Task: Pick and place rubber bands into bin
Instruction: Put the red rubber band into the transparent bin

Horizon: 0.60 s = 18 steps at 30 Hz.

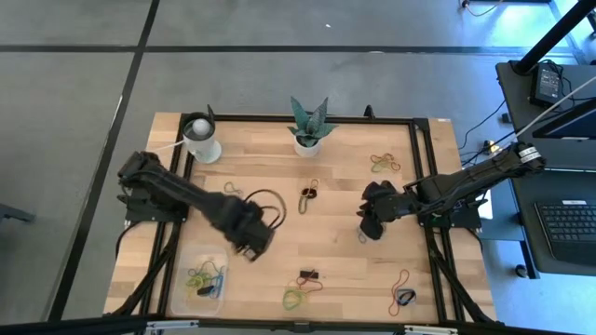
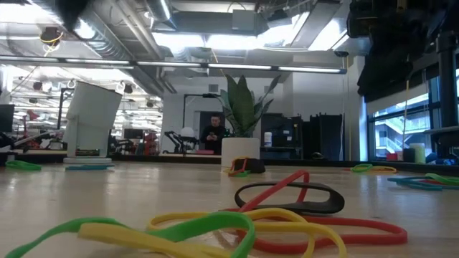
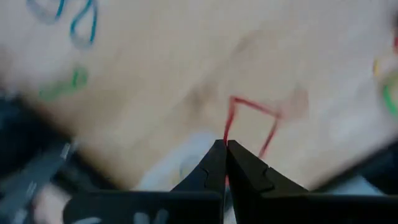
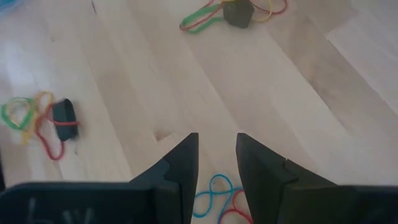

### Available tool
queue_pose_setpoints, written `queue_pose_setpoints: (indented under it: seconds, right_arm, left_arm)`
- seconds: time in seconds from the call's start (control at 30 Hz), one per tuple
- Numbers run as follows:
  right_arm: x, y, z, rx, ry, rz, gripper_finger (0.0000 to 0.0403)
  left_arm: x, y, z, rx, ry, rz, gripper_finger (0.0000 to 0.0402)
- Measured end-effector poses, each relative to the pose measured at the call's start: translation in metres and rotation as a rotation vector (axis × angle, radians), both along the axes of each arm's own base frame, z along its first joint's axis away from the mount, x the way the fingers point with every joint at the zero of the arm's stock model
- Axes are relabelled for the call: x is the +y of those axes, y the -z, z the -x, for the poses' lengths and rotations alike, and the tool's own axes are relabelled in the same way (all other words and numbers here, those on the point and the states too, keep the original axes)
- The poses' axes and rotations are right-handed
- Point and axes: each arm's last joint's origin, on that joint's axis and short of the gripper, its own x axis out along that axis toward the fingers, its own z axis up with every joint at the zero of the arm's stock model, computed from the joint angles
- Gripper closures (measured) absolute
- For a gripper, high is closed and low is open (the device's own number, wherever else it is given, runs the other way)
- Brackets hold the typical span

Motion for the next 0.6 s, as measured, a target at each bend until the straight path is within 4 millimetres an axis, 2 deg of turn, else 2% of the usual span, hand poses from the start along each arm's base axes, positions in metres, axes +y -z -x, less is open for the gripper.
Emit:
queue_pose_setpoints:
  seconds: [0.1, 0.3, 0.43, 0.6]
  right_arm:
    - [0.0, 0.0, -0.001, 0.0, -0.021, 0.016, 0.0291]
    - [0.0, 0.001, -0.001, 0.006, -0.032, 0.025, 0.0291]
    - [0.0, 0.001, -0.001, 0.002, -0.006, 0.004, 0.0291]
    - [0.001, -0.001, -0.003, -0.033, 0.036, -0.039, 0.0291]
  left_arm:
    - [-0.019, -0.022, 0.016, 0.025, 0.027, 0.042, 0.0399]
    - [-0.058, -0.032, 0.041, 0.064, 0.061, 0.131, 0.0399]
    - [-0.079, -0.023, 0.056, 0.082, 0.063, 0.103, 0.0399]
    - [-0.091, 0.006, 0.067, 0.112, 0.073, 0.053, 0.0399]
